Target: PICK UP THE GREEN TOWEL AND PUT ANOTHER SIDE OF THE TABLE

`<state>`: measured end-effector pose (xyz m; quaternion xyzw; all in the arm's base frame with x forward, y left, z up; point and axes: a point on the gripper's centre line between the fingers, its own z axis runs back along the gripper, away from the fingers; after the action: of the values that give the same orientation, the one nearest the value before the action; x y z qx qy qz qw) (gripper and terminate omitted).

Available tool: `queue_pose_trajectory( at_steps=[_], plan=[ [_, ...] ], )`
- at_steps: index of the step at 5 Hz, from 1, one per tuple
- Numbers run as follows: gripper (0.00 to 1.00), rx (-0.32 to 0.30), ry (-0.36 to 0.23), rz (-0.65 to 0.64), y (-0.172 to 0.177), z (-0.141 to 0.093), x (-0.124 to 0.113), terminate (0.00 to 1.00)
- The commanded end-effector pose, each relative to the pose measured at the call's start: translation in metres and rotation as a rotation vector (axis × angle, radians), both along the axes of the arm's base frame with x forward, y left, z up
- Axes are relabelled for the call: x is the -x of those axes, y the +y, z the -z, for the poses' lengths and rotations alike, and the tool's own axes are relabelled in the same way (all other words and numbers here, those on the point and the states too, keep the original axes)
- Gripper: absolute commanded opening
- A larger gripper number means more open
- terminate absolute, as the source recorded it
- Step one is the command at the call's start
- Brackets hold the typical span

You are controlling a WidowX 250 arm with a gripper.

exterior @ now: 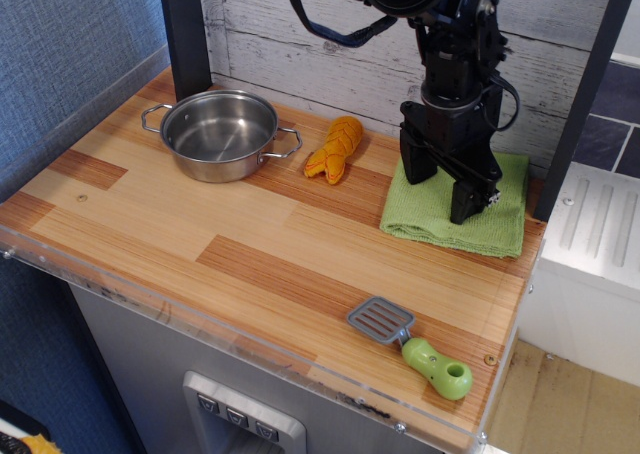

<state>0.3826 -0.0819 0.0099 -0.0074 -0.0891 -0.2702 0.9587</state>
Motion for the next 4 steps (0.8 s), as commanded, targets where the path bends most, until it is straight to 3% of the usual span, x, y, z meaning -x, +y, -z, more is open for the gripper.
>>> queue_pose_trajectory(
  at_steps=[1,4],
  plan=[
    [1.00,0.054,-0.081,-0.015,-0.003,-0.051,0.003,0.00],
    [1.00,0.109,-0.169,-0.047,0.006,-0.109,0.007,0.00]
  ],
)
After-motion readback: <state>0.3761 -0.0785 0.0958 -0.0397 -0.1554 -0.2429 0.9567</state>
